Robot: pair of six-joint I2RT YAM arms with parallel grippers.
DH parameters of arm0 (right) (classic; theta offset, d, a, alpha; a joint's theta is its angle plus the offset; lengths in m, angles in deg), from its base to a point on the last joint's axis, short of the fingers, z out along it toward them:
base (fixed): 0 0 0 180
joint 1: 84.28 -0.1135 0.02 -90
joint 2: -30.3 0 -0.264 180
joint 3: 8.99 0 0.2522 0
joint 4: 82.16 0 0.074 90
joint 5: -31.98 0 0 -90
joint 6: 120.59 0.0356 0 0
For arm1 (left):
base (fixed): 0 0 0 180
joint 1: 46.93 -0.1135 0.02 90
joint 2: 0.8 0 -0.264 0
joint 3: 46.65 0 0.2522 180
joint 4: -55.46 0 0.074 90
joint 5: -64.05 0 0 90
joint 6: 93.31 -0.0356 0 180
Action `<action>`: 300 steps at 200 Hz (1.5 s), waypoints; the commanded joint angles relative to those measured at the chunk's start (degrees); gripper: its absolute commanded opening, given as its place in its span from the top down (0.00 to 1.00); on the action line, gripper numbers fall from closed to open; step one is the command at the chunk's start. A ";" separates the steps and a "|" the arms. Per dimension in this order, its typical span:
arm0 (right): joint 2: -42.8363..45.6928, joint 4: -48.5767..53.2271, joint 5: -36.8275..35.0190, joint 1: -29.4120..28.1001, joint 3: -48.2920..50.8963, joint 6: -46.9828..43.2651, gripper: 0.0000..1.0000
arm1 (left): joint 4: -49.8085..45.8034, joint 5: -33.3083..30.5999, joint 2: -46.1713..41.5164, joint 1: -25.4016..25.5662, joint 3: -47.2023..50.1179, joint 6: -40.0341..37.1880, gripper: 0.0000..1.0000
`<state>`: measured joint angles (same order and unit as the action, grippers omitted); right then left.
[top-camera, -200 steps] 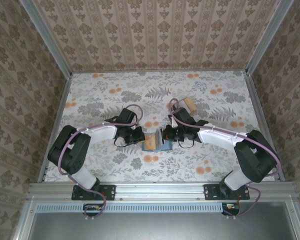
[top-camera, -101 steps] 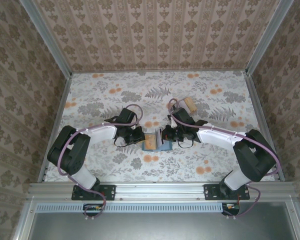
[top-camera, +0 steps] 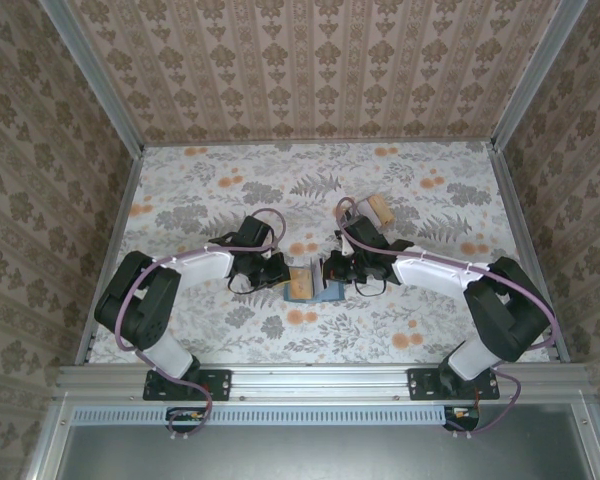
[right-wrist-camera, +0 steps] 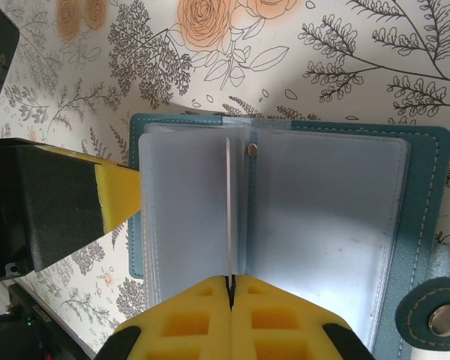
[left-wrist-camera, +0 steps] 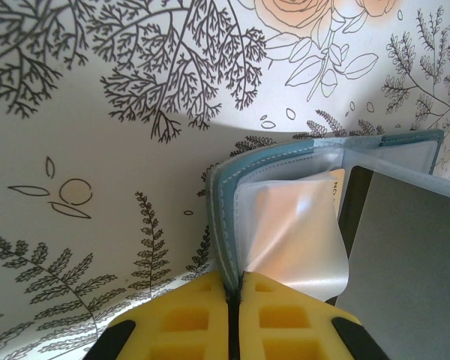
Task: Put the credit cards into the card holder
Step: Turn over the card slot in the card holder.
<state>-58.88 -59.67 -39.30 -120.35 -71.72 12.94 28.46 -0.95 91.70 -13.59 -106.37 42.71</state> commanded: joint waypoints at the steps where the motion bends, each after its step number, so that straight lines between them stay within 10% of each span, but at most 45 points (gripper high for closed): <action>1: -0.64 -0.73 0.83 -0.49 -1.76 0.49 1.00 | 0.24 -1.02 -1.36 0.23 -1.55 -0.25 0.92; 300: -0.76 0.52 0.99 -1.05 -4.06 0.41 1.00 | 0.40 -0.82 -0.76 0.23 -2.00 -0.23 0.92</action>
<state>-58.34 -57.98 -39.58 -120.94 -73.95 12.74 28.44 -0.95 91.70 -13.59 -107.09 42.73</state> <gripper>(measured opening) 0.049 0.080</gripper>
